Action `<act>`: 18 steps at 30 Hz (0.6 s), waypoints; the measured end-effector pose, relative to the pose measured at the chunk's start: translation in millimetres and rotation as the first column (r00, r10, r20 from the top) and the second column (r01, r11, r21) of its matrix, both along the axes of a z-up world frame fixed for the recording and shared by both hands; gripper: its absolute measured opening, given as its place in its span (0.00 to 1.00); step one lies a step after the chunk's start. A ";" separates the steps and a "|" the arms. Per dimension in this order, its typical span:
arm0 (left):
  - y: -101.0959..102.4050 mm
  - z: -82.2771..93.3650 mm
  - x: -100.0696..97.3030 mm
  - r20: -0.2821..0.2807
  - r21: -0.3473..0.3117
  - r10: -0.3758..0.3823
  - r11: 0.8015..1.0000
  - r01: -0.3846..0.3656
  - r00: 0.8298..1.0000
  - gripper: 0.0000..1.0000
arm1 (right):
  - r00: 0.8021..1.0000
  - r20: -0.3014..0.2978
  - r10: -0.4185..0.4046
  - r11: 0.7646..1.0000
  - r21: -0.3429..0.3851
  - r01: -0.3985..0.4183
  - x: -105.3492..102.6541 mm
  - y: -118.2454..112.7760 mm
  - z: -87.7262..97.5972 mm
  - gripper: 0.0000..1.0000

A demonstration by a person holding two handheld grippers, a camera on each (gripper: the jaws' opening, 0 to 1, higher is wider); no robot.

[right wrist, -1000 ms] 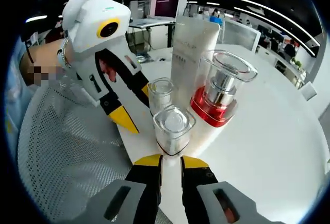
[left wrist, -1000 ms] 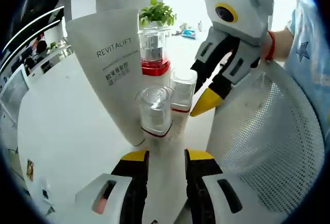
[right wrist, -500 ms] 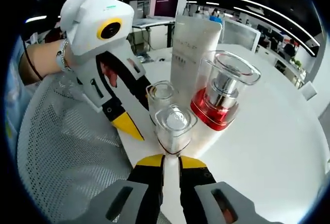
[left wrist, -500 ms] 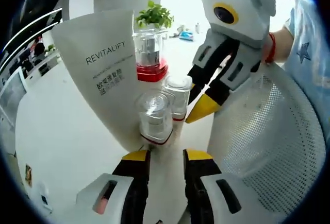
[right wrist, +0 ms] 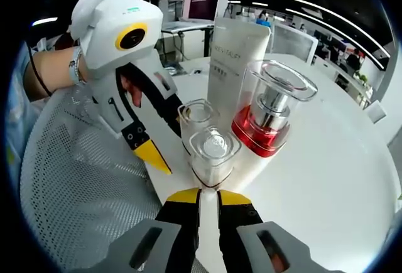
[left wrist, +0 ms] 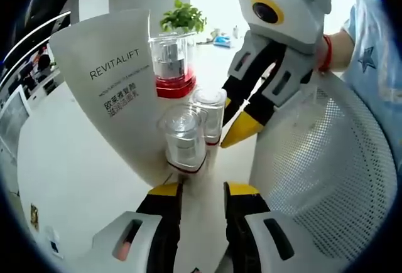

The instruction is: Arrange the skincare products in the storage area until every visible bottle or jar stands upright without overlapping.

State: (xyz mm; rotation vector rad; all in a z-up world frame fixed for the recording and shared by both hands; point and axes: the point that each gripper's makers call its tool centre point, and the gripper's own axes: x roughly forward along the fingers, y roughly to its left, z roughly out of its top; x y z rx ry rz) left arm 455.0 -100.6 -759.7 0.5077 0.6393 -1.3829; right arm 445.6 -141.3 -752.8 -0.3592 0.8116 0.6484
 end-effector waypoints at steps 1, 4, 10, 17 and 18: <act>1.1 0.0 0.9 -0.001 0.002 0.007 1.000 -0.007 1.000 0.23 | 1.000 -0.001 -0.003 1.000 0.002 0.003 0.0 -0.7 0.0 0.04; 4.0 -0.7 3.3 -0.007 0.009 0.025 1.000 -0.025 1.000 0.24 | 1.000 -0.013 -0.011 1.000 0.004 0.011 -1.0 -3.7 -1.4 0.02; 10.9 -0.4 7.4 -0.004 0.024 0.059 0.998 -0.059 0.998 0.25 | 1.000 -0.027 0.001 1.000 0.004 -0.001 -7.4 -6.6 -2.9 0.00; 24.9 7.9 16.5 0.038 0.022 0.118 0.993 -0.119 0.992 0.24 | 0.998 -0.035 0.054 0.994 0.099 -0.051 -16.9 10.4 8.0 0.00; 26.1 10.4 18.4 0.040 0.015 0.131 0.991 -0.132 0.991 0.23 | 0.997 -0.035 0.066 0.992 0.107 -0.062 -18.1 13.4 9.5 0.00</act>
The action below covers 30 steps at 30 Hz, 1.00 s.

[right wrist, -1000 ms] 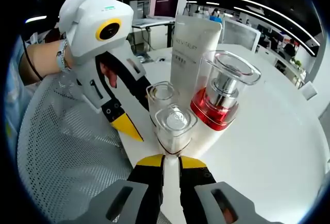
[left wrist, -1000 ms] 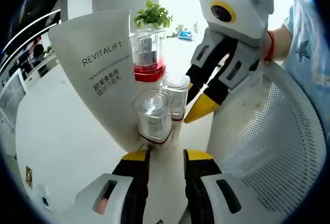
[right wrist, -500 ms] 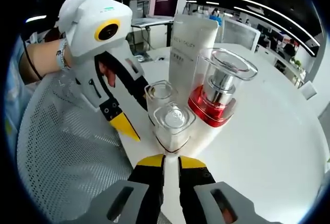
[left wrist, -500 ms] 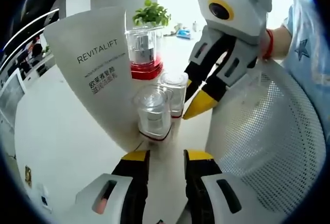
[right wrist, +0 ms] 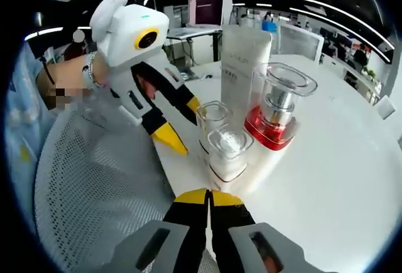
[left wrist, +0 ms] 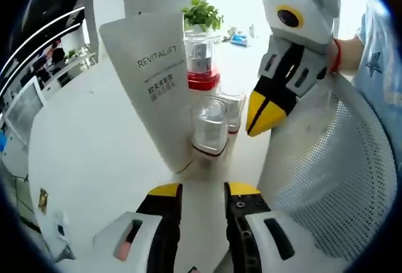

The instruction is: Arrange the skincare products in the storage area until every visible bottle or jar stands upright without overlapping.

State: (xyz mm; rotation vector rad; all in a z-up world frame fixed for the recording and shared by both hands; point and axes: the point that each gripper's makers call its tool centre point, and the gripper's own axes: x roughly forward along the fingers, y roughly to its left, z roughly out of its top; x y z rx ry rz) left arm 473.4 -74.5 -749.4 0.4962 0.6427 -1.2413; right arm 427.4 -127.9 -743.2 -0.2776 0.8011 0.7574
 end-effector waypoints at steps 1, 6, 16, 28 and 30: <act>0.9 3.5 2.5 0.003 -0.012 0.016 1.000 -0.016 1.000 0.23 | 1.000 -0.004 0.017 1.000 0.015 -0.017 -2.1 4.1 1.7 0.00; 10.6 40.2 17.8 -0.013 -0.169 0.138 0.976 -0.138 0.990 0.22 | 0.994 0.049 0.095 0.990 0.099 -0.100 -6.1 27.3 17.7 0.00; 106.2 69.6 43.3 0.082 -0.232 0.416 0.892 -0.388 0.906 0.21 | 0.972 0.095 0.216 0.852 0.469 -0.235 -18.9 110.4 80.3 0.00; 242.6 49.6 74.8 0.025 -0.235 0.783 0.608 -0.758 0.621 0.22 | 0.941 0.105 0.322 0.797 0.505 -0.330 12.7 211.4 84.6 0.13; 261.1 44.2 79.6 0.021 -0.225 0.820 0.561 -0.797 0.571 0.23 | 0.939 0.100 0.329 0.799 0.501 -0.333 18.4 223.0 79.0 0.18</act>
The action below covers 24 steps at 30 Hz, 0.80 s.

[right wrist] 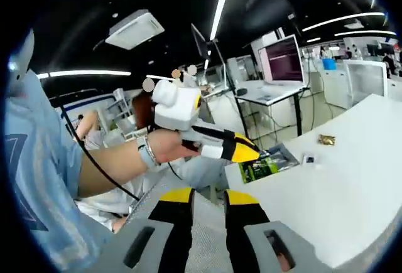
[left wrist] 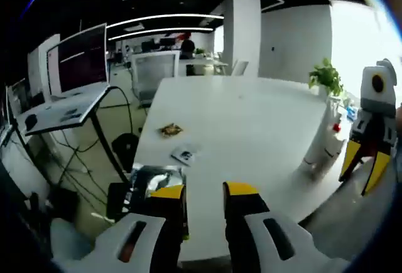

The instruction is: Arrange the skincare products in the storage area until every visible bottle or jar stands upright without overlapping.

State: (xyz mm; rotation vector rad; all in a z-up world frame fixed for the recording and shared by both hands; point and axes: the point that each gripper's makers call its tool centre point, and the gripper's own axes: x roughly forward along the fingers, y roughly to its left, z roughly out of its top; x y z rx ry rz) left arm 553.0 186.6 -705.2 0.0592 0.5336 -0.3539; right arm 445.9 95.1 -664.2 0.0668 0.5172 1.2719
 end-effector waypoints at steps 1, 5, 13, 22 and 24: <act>13.2 -4.0 4.2 -0.007 0.008 0.038 0.999 -0.037 0.999 0.23 | 1.000 -0.005 0.006 1.000 0.000 -0.006 3.9 8.6 -3.9 0.20; 47.9 -20.9 15.7 -0.049 0.035 0.134 0.991 -0.133 0.990 0.24 | 0.997 -0.071 0.025 0.999 -0.027 -0.027 15.1 33.0 -24.2 0.24; 75.7 -59.6 27.6 -0.141 0.080 0.172 0.984 -0.162 0.975 0.34 | 0.981 -0.188 -0.045 0.989 -0.145 0.018 47.5 57.0 -69.2 0.29; 98.3 -96.3 42.1 -0.250 0.029 0.186 0.982 -0.185 0.950 0.45 | 0.961 -0.239 -0.136 0.964 -0.255 0.073 77.0 70.9 -116.1 0.34; 96.4 -102.0 40.0 -0.279 0.004 0.174 0.984 -0.180 0.944 0.47 | 0.959 -0.244 -0.147 0.958 -0.278 0.076 81.3 71.5 -123.6 0.36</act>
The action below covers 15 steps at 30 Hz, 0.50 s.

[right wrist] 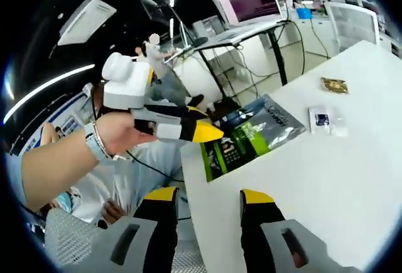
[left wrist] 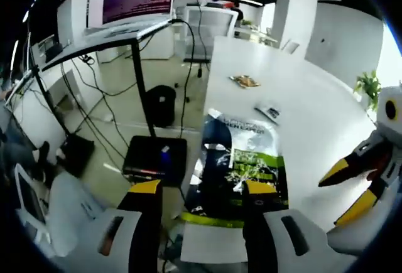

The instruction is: Arrange the skincare products in the storage area until every visible bottle or jar stands upright without overlapping.

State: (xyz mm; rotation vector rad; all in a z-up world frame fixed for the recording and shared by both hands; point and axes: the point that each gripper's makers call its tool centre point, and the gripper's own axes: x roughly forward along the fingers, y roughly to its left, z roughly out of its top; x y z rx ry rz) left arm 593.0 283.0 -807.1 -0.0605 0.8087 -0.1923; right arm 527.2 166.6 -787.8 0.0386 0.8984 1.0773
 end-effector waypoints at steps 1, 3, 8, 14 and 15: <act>-0.8 -3.1 -1.4 -0.016 -0.015 -0.003 1.000 0.003 1.000 0.46 | 1.000 -0.004 -0.005 1.000 -0.005 0.005 2.3 0.2 -2.0 0.37; 0.2 -5.9 -1.5 -0.021 -0.019 -0.004 1.000 0.004 1.000 0.45 | 0.999 -0.020 -0.033 0.999 -0.005 0.033 7.3 1.0 -5.0 0.37; 1.1 -8.1 0.8 -0.014 -0.077 0.019 0.997 -0.020 1.000 0.43 | 0.999 -0.001 -0.050 0.998 -0.041 0.050 19.6 1.3 -12.0 0.32; -13.5 -6.2 3.6 -0.011 -0.103 -0.030 0.994 0.029 0.999 0.28 | 0.997 -0.004 -0.083 0.996 -0.031 0.083 32.2 5.6 -10.1 0.30; -12.3 -5.9 4.5 -0.005 -0.083 -0.030 0.996 0.029 1.000 0.28 | 0.996 0.002 -0.085 0.996 -0.033 0.085 32.8 5.2 -10.3 0.29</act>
